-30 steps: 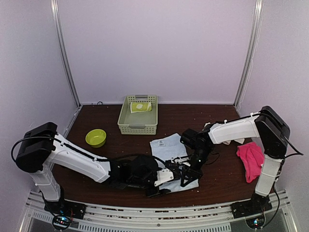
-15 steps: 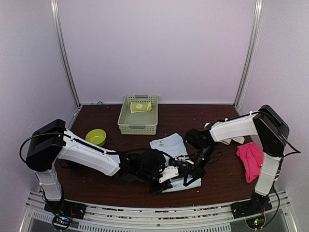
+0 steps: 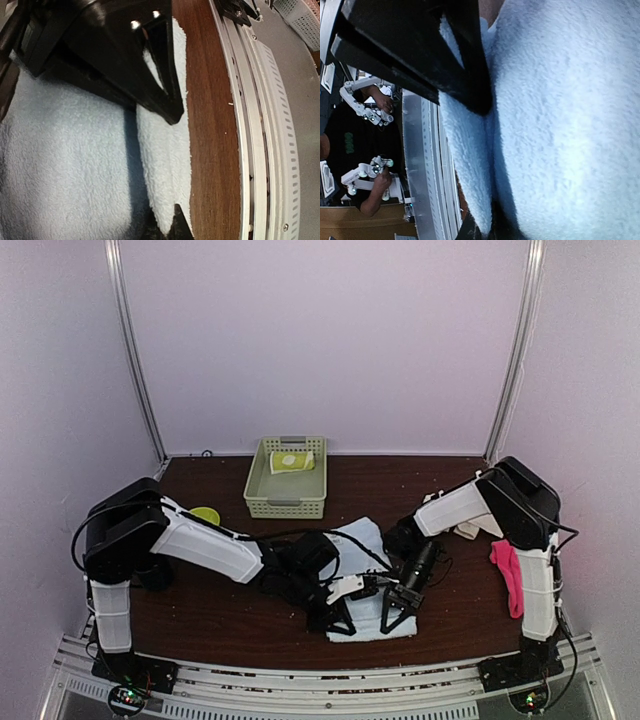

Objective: Roll the towels
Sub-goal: Roll the towel at the center of the board.

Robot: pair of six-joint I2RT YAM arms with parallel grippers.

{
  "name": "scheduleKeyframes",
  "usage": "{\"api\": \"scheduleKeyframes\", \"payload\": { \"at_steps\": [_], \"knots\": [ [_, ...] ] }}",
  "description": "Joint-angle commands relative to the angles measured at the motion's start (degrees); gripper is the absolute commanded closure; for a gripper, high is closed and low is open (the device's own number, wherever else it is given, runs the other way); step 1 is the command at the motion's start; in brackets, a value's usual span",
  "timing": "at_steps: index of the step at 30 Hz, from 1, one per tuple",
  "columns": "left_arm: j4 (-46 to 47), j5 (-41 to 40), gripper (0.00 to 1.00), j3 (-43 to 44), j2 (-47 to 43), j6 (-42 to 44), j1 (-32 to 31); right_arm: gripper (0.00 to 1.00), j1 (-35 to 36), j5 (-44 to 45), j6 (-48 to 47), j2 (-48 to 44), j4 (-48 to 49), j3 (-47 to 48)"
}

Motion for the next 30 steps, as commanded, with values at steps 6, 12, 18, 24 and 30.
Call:
{"api": "scheduleKeyframes", "payload": {
  "at_steps": [6,12,18,24,30],
  "knots": [
    [-1.6,-2.5,0.60,-7.3,-7.3,0.4,1.0,0.98,-2.8,5.7,8.7,4.7,0.3,3.6],
    [-2.4,-28.2,0.46,-9.4,-20.8,6.2,-7.3,0.98,-2.5,9.2,13.9,5.2,2.1,4.6],
    [-3.7,-38.7,0.46,2.8,-10.2,13.0,-16.2,0.98,-2.5,9.1,12.8,7.6,1.4,5.4],
    [-5.9,-45.9,0.46,10.5,-0.9,14.7,-17.9,0.98,-2.5,7.9,10.8,8.5,-0.5,5.7],
    [-6.3,-50.6,0.45,9.1,2.5,15.8,-17.8,0.98,-2.5,7.0,9.3,8.9,-1.6,6.0]
  ]
}}
